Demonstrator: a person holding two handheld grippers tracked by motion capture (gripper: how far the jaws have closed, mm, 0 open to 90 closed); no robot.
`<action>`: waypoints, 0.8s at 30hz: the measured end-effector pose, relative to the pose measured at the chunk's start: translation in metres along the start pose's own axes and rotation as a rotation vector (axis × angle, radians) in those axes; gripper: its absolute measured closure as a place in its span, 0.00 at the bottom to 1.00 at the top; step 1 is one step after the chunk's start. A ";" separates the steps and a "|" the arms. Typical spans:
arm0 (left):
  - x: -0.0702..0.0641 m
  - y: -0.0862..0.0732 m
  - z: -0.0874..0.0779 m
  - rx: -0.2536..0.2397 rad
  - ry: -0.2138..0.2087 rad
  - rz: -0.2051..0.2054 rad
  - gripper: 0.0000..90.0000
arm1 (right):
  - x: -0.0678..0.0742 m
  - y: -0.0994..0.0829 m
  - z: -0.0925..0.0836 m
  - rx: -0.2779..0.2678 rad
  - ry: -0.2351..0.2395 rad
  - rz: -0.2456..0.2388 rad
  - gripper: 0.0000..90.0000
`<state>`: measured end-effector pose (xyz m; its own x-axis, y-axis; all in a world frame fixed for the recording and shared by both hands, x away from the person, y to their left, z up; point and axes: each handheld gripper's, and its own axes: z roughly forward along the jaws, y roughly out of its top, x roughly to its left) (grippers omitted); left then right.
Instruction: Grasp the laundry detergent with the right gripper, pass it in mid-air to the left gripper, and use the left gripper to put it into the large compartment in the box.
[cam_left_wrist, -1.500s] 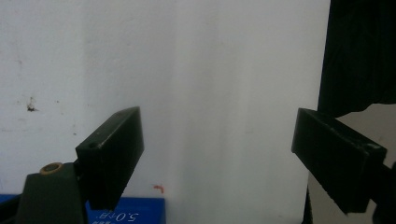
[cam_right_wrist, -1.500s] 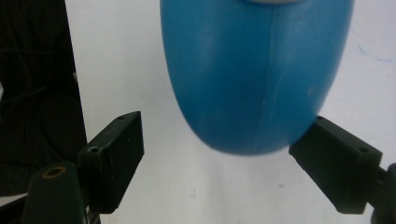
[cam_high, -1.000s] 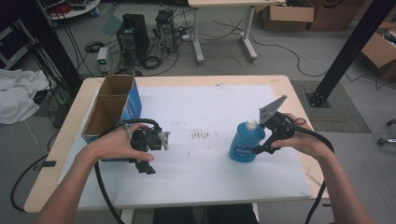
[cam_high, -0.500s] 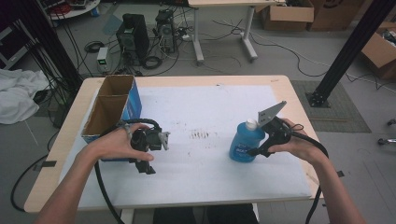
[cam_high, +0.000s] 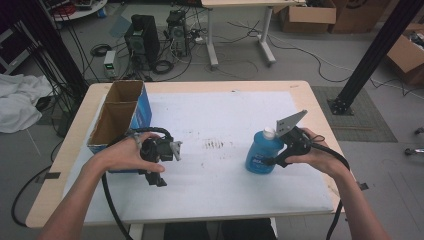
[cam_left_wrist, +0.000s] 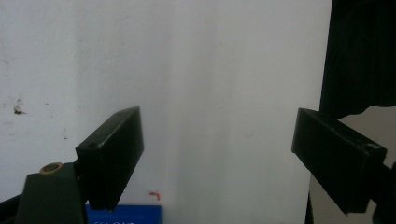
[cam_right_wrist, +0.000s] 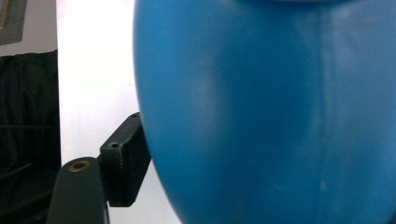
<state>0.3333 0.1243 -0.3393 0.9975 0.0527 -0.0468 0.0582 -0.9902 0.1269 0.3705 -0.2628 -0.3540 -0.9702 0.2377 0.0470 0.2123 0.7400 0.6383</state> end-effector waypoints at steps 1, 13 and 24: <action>0.000 0.000 0.000 0.000 0.000 0.000 0.19 | 0.000 0.000 0.000 0.000 0.000 0.000 0.33; -0.001 -0.001 0.000 -0.002 0.004 -0.010 0.19 | -0.002 -0.004 0.000 -0.032 -0.007 0.012 0.39; 0.000 -0.001 0.001 -0.001 0.006 -0.010 0.19 | -0.003 -0.005 0.000 -0.036 -0.010 0.017 0.43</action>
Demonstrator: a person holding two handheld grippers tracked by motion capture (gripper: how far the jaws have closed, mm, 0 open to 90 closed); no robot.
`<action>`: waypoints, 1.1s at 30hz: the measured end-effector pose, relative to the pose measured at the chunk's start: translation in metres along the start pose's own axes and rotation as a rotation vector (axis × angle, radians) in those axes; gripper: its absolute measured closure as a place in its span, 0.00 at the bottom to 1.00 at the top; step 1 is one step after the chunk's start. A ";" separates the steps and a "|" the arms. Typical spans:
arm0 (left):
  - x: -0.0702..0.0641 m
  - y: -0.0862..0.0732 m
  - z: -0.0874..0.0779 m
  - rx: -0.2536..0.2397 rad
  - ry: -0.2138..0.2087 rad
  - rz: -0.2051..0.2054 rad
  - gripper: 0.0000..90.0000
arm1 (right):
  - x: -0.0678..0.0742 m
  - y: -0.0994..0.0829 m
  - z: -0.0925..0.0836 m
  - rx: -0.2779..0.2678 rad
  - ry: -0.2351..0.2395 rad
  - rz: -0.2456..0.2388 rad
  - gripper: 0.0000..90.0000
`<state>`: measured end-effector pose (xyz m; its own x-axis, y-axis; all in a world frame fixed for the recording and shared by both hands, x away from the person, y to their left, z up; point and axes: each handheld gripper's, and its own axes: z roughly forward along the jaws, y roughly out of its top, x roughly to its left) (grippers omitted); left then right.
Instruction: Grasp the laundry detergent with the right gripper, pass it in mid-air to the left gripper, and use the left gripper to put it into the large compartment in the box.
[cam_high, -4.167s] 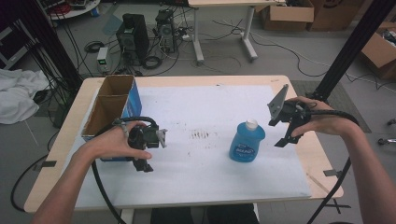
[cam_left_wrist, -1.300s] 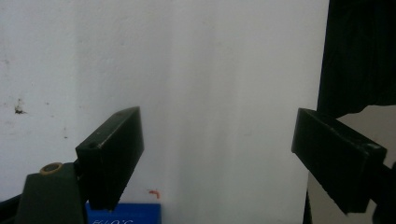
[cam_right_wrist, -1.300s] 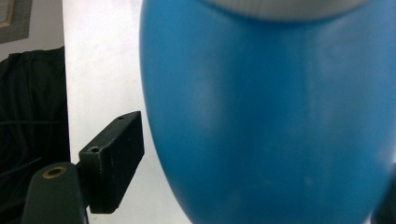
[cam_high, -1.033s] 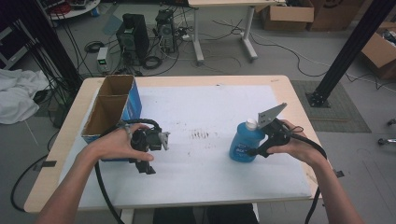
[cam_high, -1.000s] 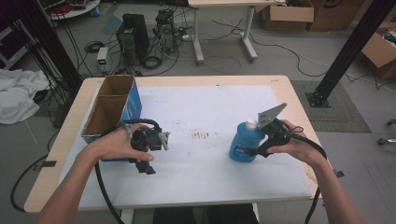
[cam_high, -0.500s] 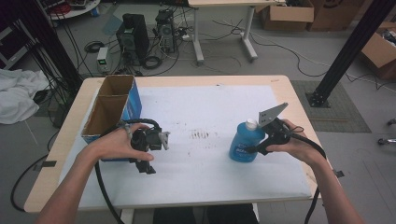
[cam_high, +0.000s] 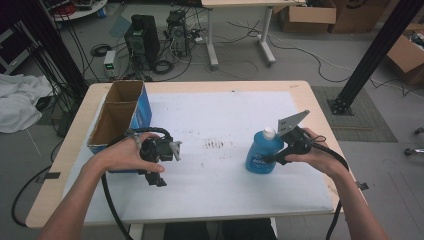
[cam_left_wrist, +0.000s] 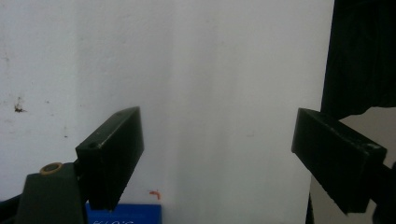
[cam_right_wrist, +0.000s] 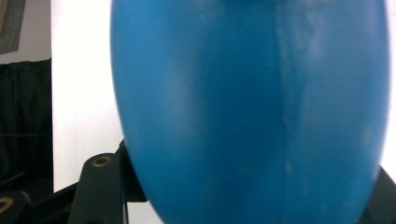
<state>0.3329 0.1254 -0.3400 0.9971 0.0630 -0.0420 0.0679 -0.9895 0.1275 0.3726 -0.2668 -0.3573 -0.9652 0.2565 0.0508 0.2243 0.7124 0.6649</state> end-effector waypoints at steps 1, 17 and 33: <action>0.000 0.000 0.000 0.001 0.001 0.003 0.19 | 0.000 0.000 0.000 0.000 0.000 0.000 0.43; 0.001 0.002 0.000 -0.006 0.000 -0.002 0.19 | -0.002 -0.002 0.001 -0.020 0.005 0.001 0.48; 0.002 -0.001 -0.003 -0.033 0.007 -0.016 0.20 | 0.001 -0.001 0.001 -0.043 -0.007 -0.008 0.49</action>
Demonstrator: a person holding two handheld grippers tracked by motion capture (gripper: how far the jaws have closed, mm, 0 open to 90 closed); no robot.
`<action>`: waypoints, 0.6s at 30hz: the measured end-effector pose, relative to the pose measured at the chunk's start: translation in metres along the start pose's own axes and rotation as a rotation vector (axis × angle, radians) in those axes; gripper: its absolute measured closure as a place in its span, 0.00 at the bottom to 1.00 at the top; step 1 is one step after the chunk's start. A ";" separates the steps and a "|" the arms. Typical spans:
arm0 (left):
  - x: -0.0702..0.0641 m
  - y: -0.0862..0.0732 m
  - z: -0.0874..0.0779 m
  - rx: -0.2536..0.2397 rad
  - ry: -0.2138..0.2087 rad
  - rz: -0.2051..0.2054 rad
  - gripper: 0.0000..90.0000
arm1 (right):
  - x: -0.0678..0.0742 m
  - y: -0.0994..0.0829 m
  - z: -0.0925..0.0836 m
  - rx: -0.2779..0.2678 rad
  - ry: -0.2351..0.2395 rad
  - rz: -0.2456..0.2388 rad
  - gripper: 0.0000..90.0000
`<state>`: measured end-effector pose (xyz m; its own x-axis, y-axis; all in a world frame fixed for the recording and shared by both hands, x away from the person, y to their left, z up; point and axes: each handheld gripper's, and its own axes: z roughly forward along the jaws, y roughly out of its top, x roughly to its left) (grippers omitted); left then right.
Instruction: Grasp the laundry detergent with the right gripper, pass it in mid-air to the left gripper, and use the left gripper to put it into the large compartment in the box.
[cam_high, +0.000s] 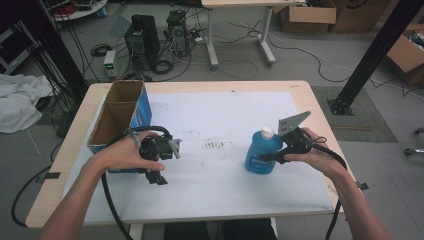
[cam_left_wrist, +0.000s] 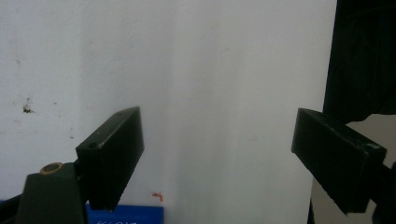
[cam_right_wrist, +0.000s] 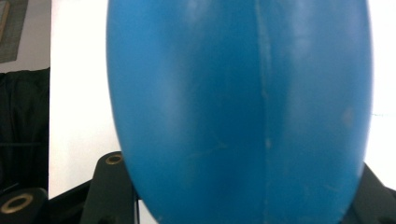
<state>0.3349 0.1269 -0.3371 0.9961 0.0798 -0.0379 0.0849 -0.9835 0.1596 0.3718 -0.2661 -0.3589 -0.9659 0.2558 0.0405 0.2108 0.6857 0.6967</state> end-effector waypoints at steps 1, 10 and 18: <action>0.000 0.000 -0.001 0.002 -0.001 -0.001 0.20 | 0.000 0.001 0.000 -0.005 0.002 0.004 0.49; 0.003 0.004 -0.017 -0.023 0.016 -0.037 0.19 | 0.000 0.026 -0.008 -0.037 0.010 -0.028 0.49; 0.014 0.018 -0.049 -0.068 0.024 -0.050 0.19 | 0.005 0.059 -0.008 -0.039 0.050 -0.082 0.49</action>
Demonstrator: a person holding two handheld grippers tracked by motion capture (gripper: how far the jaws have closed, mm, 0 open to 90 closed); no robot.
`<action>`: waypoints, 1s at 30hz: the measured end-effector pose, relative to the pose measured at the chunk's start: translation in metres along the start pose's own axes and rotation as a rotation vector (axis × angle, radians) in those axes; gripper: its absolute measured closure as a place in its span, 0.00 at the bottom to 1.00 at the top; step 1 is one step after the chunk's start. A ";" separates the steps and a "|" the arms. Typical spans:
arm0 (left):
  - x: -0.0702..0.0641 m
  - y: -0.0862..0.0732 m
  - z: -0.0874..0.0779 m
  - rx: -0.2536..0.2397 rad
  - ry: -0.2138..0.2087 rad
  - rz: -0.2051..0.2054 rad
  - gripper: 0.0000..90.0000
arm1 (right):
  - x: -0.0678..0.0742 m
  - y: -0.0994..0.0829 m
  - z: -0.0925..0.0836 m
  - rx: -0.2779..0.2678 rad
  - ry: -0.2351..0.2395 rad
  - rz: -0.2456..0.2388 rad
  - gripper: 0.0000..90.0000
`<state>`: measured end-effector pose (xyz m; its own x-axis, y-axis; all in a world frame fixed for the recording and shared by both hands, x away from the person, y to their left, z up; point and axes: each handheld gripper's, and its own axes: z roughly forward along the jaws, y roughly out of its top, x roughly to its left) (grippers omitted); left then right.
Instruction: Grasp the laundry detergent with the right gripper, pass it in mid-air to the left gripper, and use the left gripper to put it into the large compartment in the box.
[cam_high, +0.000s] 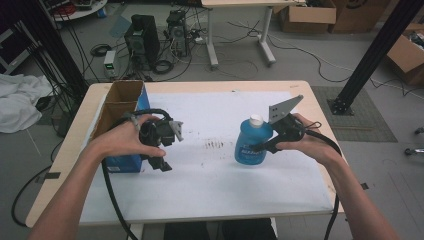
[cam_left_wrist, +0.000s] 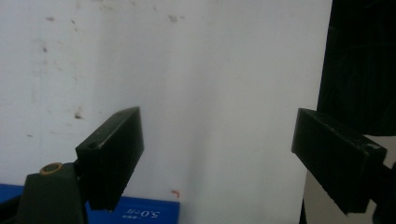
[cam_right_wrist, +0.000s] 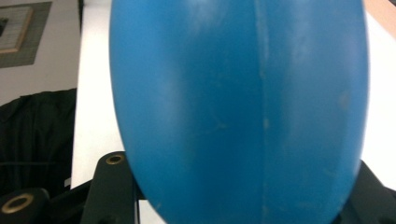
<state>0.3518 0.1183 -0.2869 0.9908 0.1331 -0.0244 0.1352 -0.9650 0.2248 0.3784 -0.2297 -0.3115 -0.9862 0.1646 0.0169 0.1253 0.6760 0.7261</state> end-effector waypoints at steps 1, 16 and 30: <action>0.003 0.005 -0.008 -0.020 -0.006 0.000 0.19 | 0.000 0.007 0.002 -0.003 0.008 -0.011 0.49; 0.019 0.047 -0.055 -0.072 -0.005 0.039 0.20 | 0.001 0.042 0.025 -0.013 0.083 -0.062 0.49; 0.022 0.078 -0.067 -0.075 -0.010 0.074 0.20 | -0.001 0.058 0.052 -0.013 0.139 -0.084 0.49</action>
<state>0.3834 0.0615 -0.2044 0.9981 0.0596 -0.0143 0.0612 -0.9523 0.2989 0.3920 -0.1529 -0.3054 -0.9987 0.0058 0.0500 0.0408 0.6737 0.7378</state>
